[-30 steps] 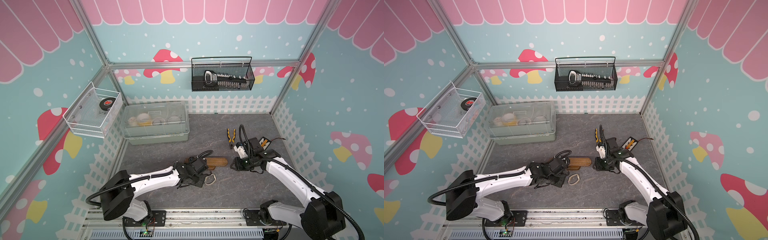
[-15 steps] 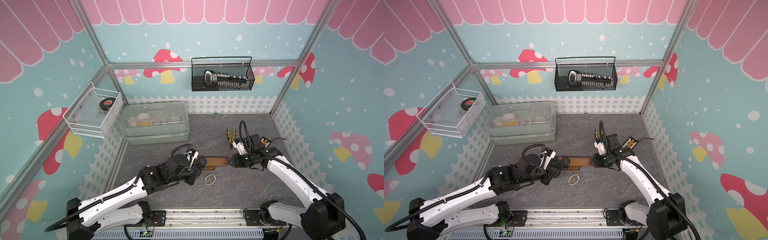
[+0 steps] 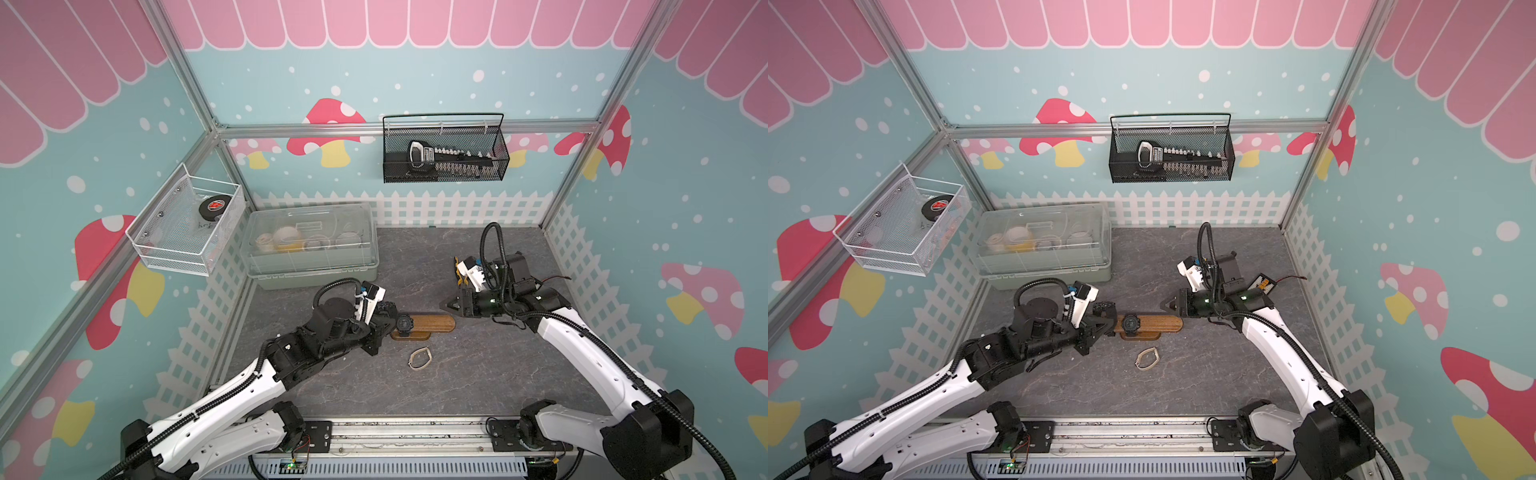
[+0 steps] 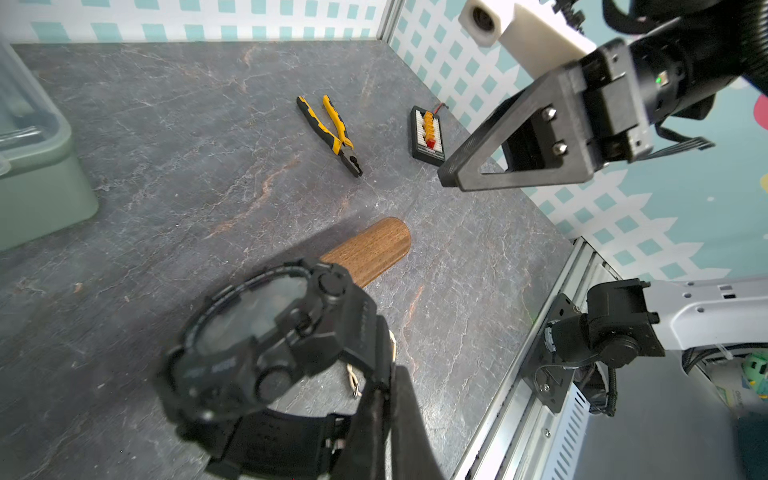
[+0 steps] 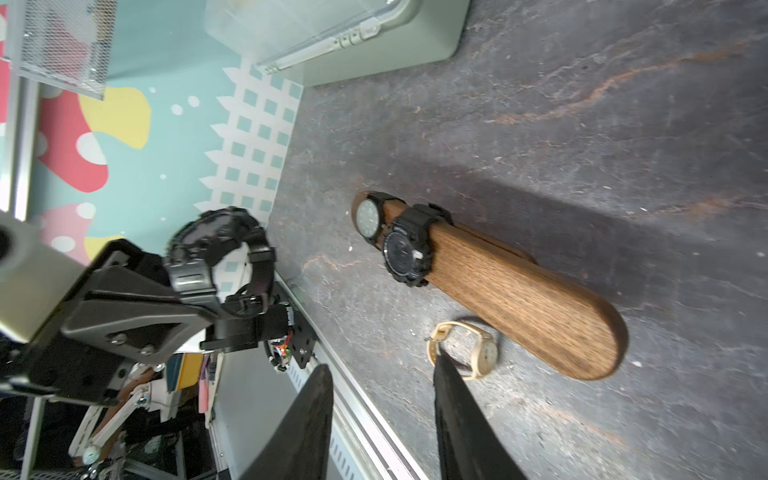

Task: Place watch on stand
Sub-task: Pick up the watch at the center of the board.

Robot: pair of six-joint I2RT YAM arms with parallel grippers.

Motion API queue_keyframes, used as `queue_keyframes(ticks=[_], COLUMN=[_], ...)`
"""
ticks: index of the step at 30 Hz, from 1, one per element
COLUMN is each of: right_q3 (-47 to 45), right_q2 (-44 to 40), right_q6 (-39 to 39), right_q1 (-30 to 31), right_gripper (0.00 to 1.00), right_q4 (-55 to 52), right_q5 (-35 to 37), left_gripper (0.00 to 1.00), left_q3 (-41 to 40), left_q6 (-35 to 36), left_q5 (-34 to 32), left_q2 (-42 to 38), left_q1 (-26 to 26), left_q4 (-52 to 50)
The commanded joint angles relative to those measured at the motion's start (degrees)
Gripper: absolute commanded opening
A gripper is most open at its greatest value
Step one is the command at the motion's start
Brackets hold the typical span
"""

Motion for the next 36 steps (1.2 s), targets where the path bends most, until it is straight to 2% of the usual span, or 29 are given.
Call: queue_keyframes(ticks=[1,10,16,32,36], right_q3=[2.9,3.2,1.8,-0.5,-3.2], right_q2=[-2.0,-1.0,0.8,0.7,0.7], right_q6=[2.9,5.8,9.7,10.7,15.8], right_q1=[3.3,8.1,10.2,11.7,11.7], right_gripper=[0.39,0.4,0.4,0.4,0.4], right_q4=[6.1,13.5,19.6,19.4,26.3], right_q5=[-3.3,-4.7,-7.3,-7.1,-8.8], left_gripper=[0.0,0.0,0.0,0.0,0.0], left_q3=[2.4,4.6,4.3,5.3,5.5], left_q6=[1.6,-0.3,-1.3,-0.8,-1.0], left_q5=[5.4,12.3,12.4,9.4,11.6], left_q2=[1.4,4.9,4.6,5.3,6.0], left_q1=[0.8,1.6,1.6,3.0,3.1], left_q4=[4.4,8.8,10.9,14.0,14.4])
